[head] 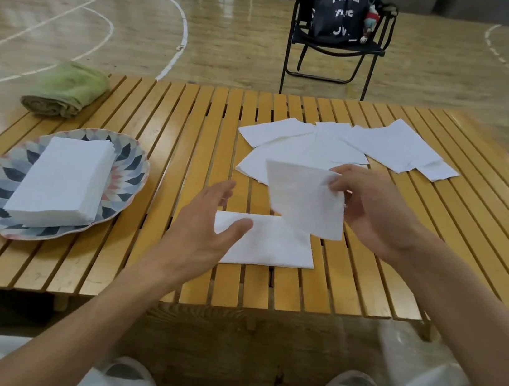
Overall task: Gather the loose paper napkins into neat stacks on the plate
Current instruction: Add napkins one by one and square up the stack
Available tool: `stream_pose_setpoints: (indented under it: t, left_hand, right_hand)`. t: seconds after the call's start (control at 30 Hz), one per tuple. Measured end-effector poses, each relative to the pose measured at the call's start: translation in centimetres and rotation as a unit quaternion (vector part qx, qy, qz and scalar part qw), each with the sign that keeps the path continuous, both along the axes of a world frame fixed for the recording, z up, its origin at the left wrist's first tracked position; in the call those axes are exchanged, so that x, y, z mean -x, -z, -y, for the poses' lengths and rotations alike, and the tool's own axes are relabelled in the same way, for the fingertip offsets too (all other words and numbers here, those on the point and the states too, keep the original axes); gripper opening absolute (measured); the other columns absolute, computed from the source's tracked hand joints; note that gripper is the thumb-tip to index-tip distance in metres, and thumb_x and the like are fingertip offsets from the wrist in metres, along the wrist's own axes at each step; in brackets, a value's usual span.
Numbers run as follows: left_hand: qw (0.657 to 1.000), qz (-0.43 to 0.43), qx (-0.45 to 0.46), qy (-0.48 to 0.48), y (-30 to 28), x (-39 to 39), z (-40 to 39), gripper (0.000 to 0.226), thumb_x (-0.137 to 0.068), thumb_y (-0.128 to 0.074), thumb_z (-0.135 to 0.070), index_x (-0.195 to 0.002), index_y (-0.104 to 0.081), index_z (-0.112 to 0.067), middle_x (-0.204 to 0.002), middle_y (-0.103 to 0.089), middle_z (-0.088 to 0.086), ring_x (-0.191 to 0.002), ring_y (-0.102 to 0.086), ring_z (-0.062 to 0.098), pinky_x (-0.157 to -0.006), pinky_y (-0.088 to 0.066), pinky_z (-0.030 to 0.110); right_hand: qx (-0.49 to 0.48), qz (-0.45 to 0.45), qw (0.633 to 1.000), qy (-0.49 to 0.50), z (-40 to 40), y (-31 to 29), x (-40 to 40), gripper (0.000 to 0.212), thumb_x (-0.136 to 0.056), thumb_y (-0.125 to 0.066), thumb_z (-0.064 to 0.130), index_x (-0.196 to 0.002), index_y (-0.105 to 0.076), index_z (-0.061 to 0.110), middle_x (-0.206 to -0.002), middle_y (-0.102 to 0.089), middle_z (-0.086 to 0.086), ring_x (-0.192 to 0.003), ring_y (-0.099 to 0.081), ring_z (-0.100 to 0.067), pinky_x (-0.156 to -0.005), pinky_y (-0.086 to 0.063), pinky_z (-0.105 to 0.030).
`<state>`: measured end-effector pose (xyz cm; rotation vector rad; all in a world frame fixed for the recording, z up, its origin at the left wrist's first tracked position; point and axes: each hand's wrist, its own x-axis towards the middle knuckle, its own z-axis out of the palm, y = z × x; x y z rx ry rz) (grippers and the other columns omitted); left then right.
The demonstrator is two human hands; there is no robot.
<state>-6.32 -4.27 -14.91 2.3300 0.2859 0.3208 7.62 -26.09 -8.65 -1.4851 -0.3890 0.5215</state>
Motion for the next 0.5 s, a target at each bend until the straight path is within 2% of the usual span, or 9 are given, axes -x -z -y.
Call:
stream_pose_setpoints:
  t: [0.1,0.17,0.23,0.3,0.37,0.4,0.43,0.5]
  left_hand:
    - [0.991,-0.007,0.133,-0.001,-0.8,-0.1,0.2,0.075,-0.083,-0.059,-0.071,-0.145,-0.034,-0.037,-0.131,-0.048,-0.028,-0.119,-0.049,-0.006,-0.091,-0.038,0.018]
    - [0.977,0.007,0.213,0.014,-1.2,-0.1,0.3,0.051,-0.085,-0.064,-0.062,-0.129,-0.051,-0.039,-0.121,-0.061,-0.026,-0.113,-0.057,-0.004,-0.09,-0.048,0.022]
    - [0.964,0.026,0.264,0.022,-1.7,-0.1,0.4,0.023,-0.09,-0.067,-0.043,-0.112,-0.062,-0.042,-0.11,-0.07,-0.023,-0.104,-0.064,-0.002,-0.078,-0.054,0.02]
    - [0.958,0.038,0.283,0.013,-2.1,0.0,0.4,0.016,-0.092,-0.067,-0.031,-0.105,-0.066,-0.04,-0.104,-0.072,-0.02,-0.099,-0.066,-0.001,-0.072,-0.054,0.014]
    - [0.955,0.043,0.293,0.005,-2.1,0.0,0.2,0.017,-0.093,-0.066,-0.029,-0.107,-0.066,-0.039,-0.105,-0.073,-0.017,-0.098,-0.067,0.001,-0.074,-0.056,0.018]
    - [0.955,0.043,0.295,0.004,-2.2,0.0,0.2,0.017,-0.093,-0.065,-0.029,-0.107,-0.066,-0.038,-0.105,-0.073,-0.016,-0.098,-0.067,0.001,-0.076,-0.056,0.02]
    - [0.954,0.043,0.296,0.001,-2.2,0.1,0.2,0.016,-0.094,-0.065,-0.029,-0.107,-0.066,-0.038,-0.104,-0.073,-0.017,-0.098,-0.067,0.001,-0.076,-0.057,0.02]
    - [0.955,0.041,0.295,-0.01,-2.1,0.1,0.2,0.015,-0.095,-0.064,-0.028,-0.103,-0.066,-0.04,-0.1,-0.072,-0.02,-0.094,-0.067,-0.001,-0.071,-0.055,0.016]
  right_hand:
    - [-0.015,-0.053,0.993,-0.102,0.1,-0.1,0.4,0.016,-0.084,-0.05,0.013,-0.071,-0.059,0.016,-0.088,-0.056,-0.002,-0.086,-0.051,-0.019,-0.069,-0.044,-0.031]
    - [-0.023,-0.063,0.989,-0.134,0.0,0.0,0.5,0.021,-0.088,-0.047,0.011,-0.071,-0.059,0.016,-0.087,-0.057,-0.001,-0.084,-0.053,-0.015,-0.07,-0.044,-0.029]
    - [-0.037,-0.084,0.986,-0.137,-0.2,0.2,0.6,0.026,-0.092,-0.046,0.008,-0.073,-0.063,0.015,-0.088,-0.061,-0.001,-0.082,-0.057,-0.014,-0.07,-0.049,-0.028]
    - [-0.044,-0.108,0.985,-0.128,-0.3,0.4,0.5,0.025,-0.094,-0.049,0.007,-0.078,-0.067,0.014,-0.094,-0.065,-0.003,-0.086,-0.061,-0.016,-0.071,-0.054,-0.03]
    - [-0.016,-0.127,0.987,-0.092,-0.3,0.8,0.2,0.016,-0.094,-0.056,0.011,-0.097,-0.071,0.012,-0.107,-0.072,-0.007,-0.096,-0.068,-0.023,-0.079,-0.06,-0.037]
    - [0.012,-0.135,0.988,-0.067,-0.3,1.1,0.0,0.018,-0.094,-0.059,0.012,-0.109,-0.071,0.012,-0.113,-0.073,-0.008,-0.098,-0.07,-0.024,-0.08,-0.061,-0.04]
    - [0.044,-0.142,0.988,-0.047,-0.3,1.4,-0.1,0.024,-0.094,-0.062,0.013,-0.117,-0.068,0.012,-0.115,-0.074,-0.008,-0.097,-0.072,-0.024,-0.077,-0.061,-0.038]
    - [0.104,-0.143,0.984,-0.033,-0.4,1.7,-0.1,0.025,-0.094,-0.064,0.014,-0.119,-0.066,0.013,-0.109,-0.076,-0.008,-0.091,-0.075,-0.023,-0.07,-0.061,-0.034]
